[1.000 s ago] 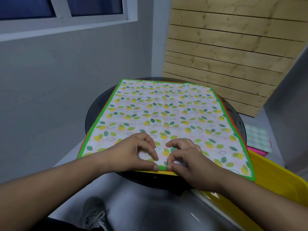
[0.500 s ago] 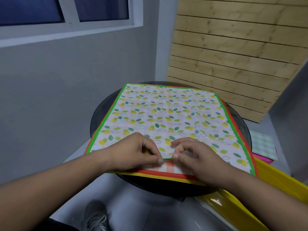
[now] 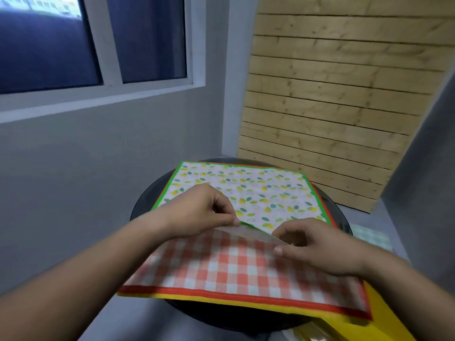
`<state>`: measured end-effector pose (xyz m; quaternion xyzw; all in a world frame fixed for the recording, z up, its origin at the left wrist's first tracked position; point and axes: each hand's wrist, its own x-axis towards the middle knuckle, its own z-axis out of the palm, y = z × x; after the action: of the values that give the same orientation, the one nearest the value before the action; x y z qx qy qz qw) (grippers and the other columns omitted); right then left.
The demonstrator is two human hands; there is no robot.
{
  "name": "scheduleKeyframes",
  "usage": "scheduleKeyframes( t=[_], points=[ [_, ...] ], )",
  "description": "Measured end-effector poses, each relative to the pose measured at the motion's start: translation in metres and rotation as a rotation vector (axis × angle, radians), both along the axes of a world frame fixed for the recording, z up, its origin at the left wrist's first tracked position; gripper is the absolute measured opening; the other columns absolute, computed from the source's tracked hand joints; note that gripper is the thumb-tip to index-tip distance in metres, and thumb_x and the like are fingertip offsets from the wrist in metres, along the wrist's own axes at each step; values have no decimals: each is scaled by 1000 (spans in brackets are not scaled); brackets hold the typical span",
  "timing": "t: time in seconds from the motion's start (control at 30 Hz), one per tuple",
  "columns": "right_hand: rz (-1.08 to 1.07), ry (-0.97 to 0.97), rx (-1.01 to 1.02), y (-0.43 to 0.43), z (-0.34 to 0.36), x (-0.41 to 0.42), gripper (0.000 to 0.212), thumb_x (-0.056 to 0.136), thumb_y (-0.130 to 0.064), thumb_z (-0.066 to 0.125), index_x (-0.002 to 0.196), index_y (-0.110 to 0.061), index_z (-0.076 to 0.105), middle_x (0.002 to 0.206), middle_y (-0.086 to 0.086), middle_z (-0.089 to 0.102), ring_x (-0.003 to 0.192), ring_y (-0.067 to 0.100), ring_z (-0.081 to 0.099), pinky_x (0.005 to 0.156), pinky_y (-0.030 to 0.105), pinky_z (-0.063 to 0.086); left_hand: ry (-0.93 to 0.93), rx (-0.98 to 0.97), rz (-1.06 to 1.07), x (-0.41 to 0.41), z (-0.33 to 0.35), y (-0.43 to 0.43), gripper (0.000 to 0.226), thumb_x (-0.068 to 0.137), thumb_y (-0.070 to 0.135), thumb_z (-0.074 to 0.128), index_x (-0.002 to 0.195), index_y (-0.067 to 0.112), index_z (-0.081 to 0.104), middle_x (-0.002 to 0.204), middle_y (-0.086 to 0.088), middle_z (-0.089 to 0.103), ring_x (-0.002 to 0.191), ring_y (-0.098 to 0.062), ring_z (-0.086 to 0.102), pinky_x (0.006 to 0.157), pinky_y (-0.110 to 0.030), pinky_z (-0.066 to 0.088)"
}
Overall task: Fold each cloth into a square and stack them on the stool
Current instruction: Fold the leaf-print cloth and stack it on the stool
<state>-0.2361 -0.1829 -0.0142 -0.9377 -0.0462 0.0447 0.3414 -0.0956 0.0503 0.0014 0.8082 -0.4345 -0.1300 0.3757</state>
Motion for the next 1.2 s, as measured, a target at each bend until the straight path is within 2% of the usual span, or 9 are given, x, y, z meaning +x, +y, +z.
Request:
scheduleKeyframes(
  t=[0.1, 0.23, 0.43, 0.53, 0.67, 0.77, 0.93, 1.1, 1.2],
  points=[
    [45, 186, 34, -21, 3, -4, 29, 90, -37, 69, 117, -26, 66, 113, -18, 69, 105, -4, 63, 92, 14, 45, -13, 7, -2, 2, 5, 0, 7, 84, 27, 79, 80, 21, 81, 77, 9, 76, 70, -1, 67, 73, -27, 55],
    [-34, 335, -49, -43, -5, -5, 58, 75, -66, 70, 126, -41, 60, 131, -24, 58, 120, -6, 53, 111, 28, 38, -7, 54, -47, 1, 5, 1, 10, 86, 23, 78, 78, 29, 79, 78, 13, 76, 73, 1, 69, 73, -19, 54],
    [-83, 125, -61, -61, 11, 1, 22, 88, -47, 67, 95, -27, 73, 89, 0, 69, 81, 17, 60, 81, 37, 49, -92, 77, 39, 19, 10, -3, 8, 85, 27, 78, 78, 25, 81, 76, 13, 76, 70, 0, 66, 74, -26, 53],
    [-190, -85, -45, -71, 24, 17, 20, 88, -32, 71, 79, -14, 72, 68, 3, 66, 63, 7, 53, 65, 32, 43, -229, 129, 129, 40, 21, -15, 12, 82, 35, 79, 76, 25, 80, 73, 10, 75, 70, -11, 67, 72, -33, 53],
    [-292, -220, -348, -79, 35, 49, 25, 91, -36, 65, 74, -18, 64, 59, -3, 56, 54, 9, 48, 56, 32, 39, -449, 213, 219, 70, 29, -43, 11, 81, 42, 78, 77, 32, 77, 72, 13, 70, 76, -13, 66, 72, -33, 55],
    [-359, -262, -600, -88, 24, 80, 26, 97, -40, 53, 80, -21, 60, 73, -4, 63, 73, 22, 59, 67, 37, 45, -588, 288, 289, 94, 23, -68, 17, 85, 46, 72, 91, 31, 77, 95, 6, 76, 95, -21, 67, 76, -30, 49],
    [-475, -295, -923, -98, -12, 121, 24, 97, -40, 43, 96, -28, 65, 98, -5, 67, 105, 20, 56, 82, 35, 30, -596, 367, 337, 130, -9, -100, 16, 90, 44, 66, 91, 31, 74, 101, 8, 74, 102, -20, 65, 76, -29, 33],
    [-638, -250, -388, -114, -56, 152, 20, 90, -40, 52, 79, -30, 65, 84, -11, 69, 94, 15, 56, 94, 36, 28, -192, 191, 439, 164, -55, -109, 19, 82, 42, 75, 72, 26, 73, 70, 16, 66, 87, -15, 65, 79, -30, 48],
    [-638, -204, -312, -126, -80, 155, 20, 89, -44, 58, 78, -31, 67, 88, -13, 69, 98, 12, 58, 94, 36, 29, -70, 107, 440, 174, -83, -108, 19, 77, 44, 79, 66, 30, 74, 63, 25, 65, 81, -9, 65, 90, -36, 52]
  ],
)
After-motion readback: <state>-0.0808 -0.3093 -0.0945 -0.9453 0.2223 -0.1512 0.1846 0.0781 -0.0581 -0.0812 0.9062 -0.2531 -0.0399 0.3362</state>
